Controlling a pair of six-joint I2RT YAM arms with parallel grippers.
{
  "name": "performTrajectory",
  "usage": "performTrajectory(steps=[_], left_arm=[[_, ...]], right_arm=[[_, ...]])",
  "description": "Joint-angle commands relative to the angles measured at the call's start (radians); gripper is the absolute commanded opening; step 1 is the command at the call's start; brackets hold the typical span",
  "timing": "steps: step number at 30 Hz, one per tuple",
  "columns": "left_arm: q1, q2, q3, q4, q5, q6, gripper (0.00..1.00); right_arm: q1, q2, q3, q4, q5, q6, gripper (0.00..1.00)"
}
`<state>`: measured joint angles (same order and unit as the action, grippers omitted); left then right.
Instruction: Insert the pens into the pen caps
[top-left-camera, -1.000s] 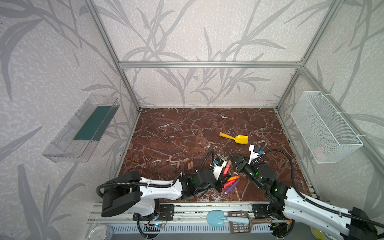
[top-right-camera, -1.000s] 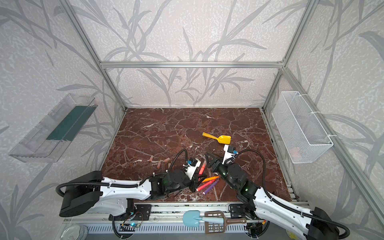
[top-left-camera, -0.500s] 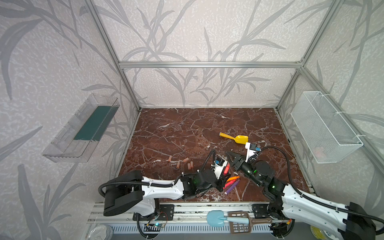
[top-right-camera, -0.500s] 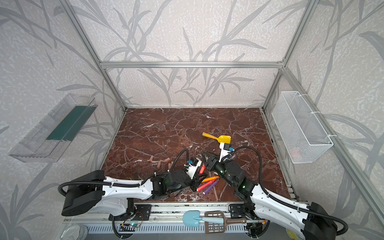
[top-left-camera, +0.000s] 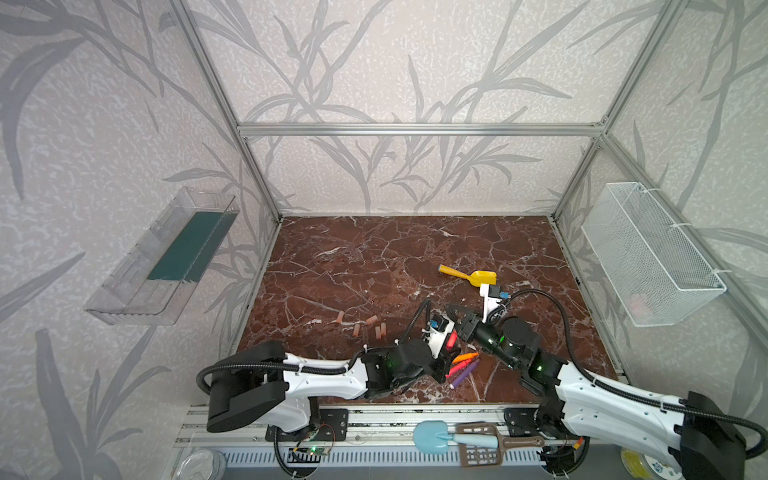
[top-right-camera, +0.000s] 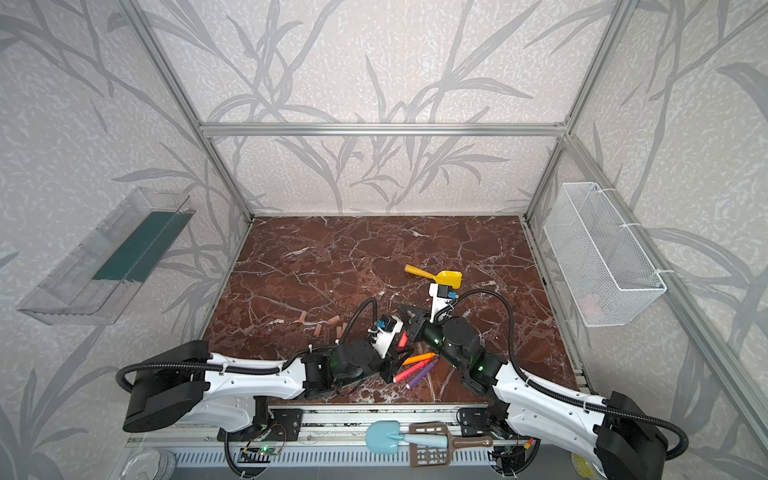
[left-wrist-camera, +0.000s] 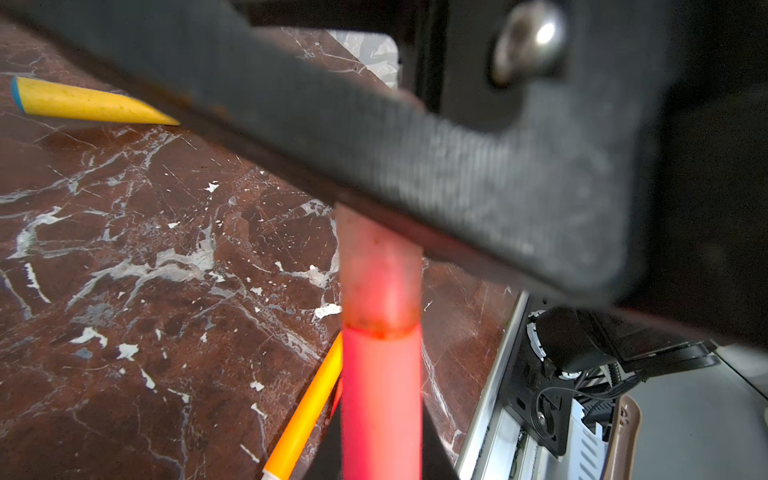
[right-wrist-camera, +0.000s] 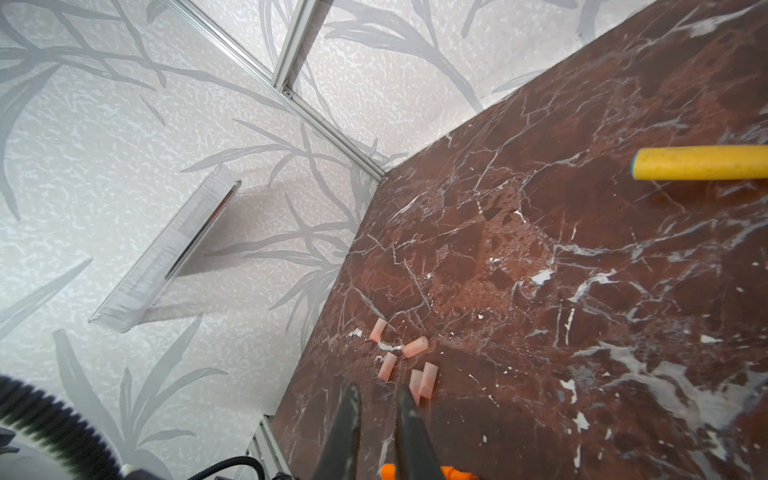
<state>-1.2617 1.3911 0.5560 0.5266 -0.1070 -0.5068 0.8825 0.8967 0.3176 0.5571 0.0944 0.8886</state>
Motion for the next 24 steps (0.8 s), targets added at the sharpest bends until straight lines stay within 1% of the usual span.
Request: performTrajectory(steps=[1, 4, 7, 10, 13, 14, 15, 16, 17, 20, 22, 24], left_arm=[[0.005, -0.022, 0.029, 0.002, -0.014, 0.016, 0.00], [0.039, -0.045, 0.030, -0.009, -0.004, 0.013, 0.00], [0.100, -0.071, 0.039, -0.035, 0.014, 0.010, 0.00], [0.163, -0.080, 0.057, -0.030, 0.094, 0.005, 0.00], [0.198, -0.077, 0.089, -0.028, 0.163, 0.008, 0.00], [0.206, -0.075, 0.102, -0.033, 0.171, 0.011, 0.00], [0.210, -0.076, 0.115, -0.048, 0.161, 0.019, 0.00], [0.210, -0.081, 0.130, -0.074, 0.126, 0.039, 0.00], [0.210, -0.084, 0.145, -0.107, 0.076, 0.056, 0.00], [0.211, -0.090, 0.174, -0.160, -0.073, 0.097, 0.00], [0.210, -0.096, 0.190, -0.181, -0.122, 0.113, 0.00], [0.211, -0.107, 0.196, -0.179, -0.137, 0.119, 0.00]], right_arm=[[-0.001, 0.012, 0.032, 0.003, -0.027, -0.013, 0.00], [-0.001, 0.019, 0.027, -0.010, -0.046, -0.020, 0.00], [0.004, 0.024, -0.002, 0.013, -0.056, -0.018, 0.00], [0.035, 0.038, -0.015, 0.028, -0.051, -0.023, 0.00], [0.084, 0.065, -0.024, 0.065, -0.041, -0.037, 0.00], [0.100, 0.076, -0.026, 0.078, -0.033, -0.040, 0.00], [0.113, 0.086, -0.025, 0.080, -0.022, -0.039, 0.00], [0.129, 0.097, -0.016, 0.062, -0.006, -0.028, 0.00], [0.134, 0.108, -0.004, 0.033, 0.011, -0.006, 0.00], [0.196, 0.145, 0.027, -0.027, 0.047, 0.065, 0.00], [0.231, 0.163, 0.019, -0.014, 0.083, 0.108, 0.00], [0.255, 0.183, 0.006, 0.029, 0.096, 0.126, 0.00]])
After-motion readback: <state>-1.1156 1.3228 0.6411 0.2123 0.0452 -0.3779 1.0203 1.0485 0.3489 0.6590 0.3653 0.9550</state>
